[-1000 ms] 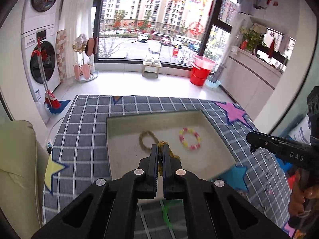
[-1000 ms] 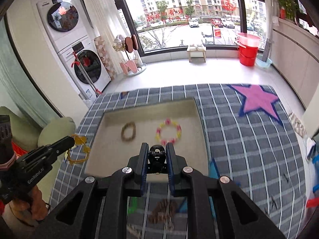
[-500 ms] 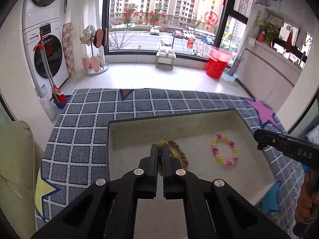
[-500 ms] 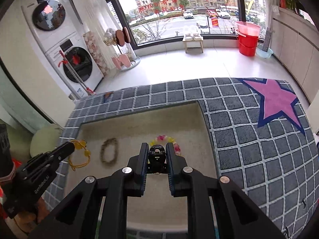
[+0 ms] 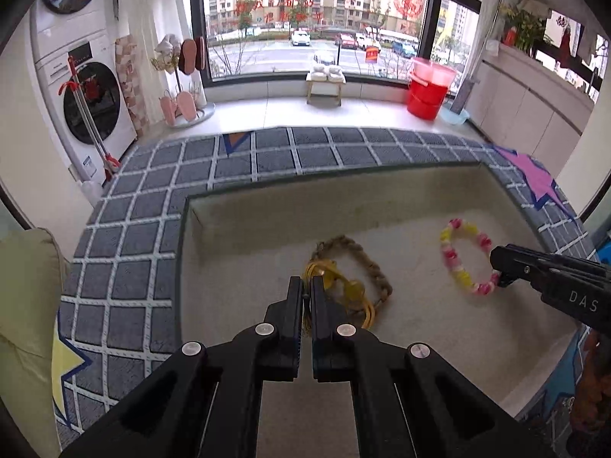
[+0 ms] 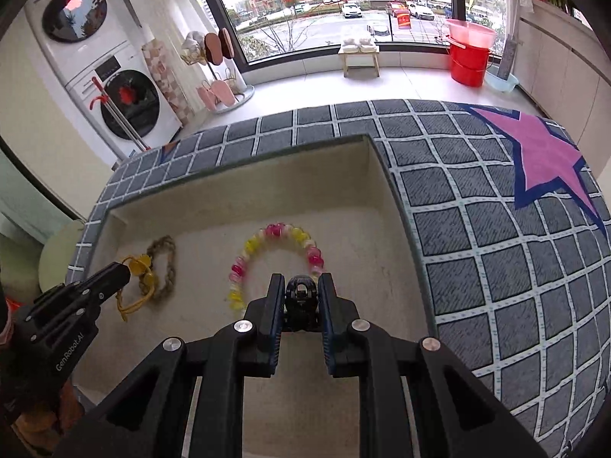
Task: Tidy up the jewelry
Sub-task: 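Carry the hair clip and yellow cord into the tray and release them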
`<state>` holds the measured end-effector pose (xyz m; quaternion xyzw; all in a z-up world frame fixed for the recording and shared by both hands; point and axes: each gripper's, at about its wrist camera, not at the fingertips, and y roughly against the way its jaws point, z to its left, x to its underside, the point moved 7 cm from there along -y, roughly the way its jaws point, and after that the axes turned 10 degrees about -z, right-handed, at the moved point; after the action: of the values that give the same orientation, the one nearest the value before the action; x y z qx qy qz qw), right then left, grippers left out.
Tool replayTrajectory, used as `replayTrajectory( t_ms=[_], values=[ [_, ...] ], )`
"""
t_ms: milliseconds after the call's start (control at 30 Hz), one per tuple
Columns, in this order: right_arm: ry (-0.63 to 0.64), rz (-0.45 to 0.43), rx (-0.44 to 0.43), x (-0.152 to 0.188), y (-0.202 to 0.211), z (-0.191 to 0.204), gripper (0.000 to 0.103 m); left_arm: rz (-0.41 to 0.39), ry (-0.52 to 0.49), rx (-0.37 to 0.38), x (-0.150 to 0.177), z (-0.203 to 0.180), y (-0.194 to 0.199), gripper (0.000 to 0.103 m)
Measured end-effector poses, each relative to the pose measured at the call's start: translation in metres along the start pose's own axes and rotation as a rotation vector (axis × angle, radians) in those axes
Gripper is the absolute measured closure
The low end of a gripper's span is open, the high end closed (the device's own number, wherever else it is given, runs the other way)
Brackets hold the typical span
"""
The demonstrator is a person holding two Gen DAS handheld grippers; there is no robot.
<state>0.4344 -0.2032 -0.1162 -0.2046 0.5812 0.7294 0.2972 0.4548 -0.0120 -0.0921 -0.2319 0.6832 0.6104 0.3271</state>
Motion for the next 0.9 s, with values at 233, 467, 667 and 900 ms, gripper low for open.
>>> replayTrajectory(
  t_ms=[233,467,667,900],
  values=[
    [0.039,0.013,0.004,0.007,-0.003,0.006,0.065,0.031,-0.002,-0.035,0.008,0.000,-0.004,0.086],
    [0.029,0.014,-0.033,0.005,0.004,0.012,0.033,-0.017,-0.022,-0.057,0.003,-0.004,0.011,0.086],
    [-0.069,-0.039,-0.098,-0.009,0.025,0.008,0.024,-0.065,-0.024,-0.063,-0.002,-0.005,0.023,0.086],
    [-0.106,-0.062,-0.106,-0.008,0.044,0.006,0.023,-0.057,-0.030,-0.064,-0.004,-0.005,0.022,0.086]
  ],
)
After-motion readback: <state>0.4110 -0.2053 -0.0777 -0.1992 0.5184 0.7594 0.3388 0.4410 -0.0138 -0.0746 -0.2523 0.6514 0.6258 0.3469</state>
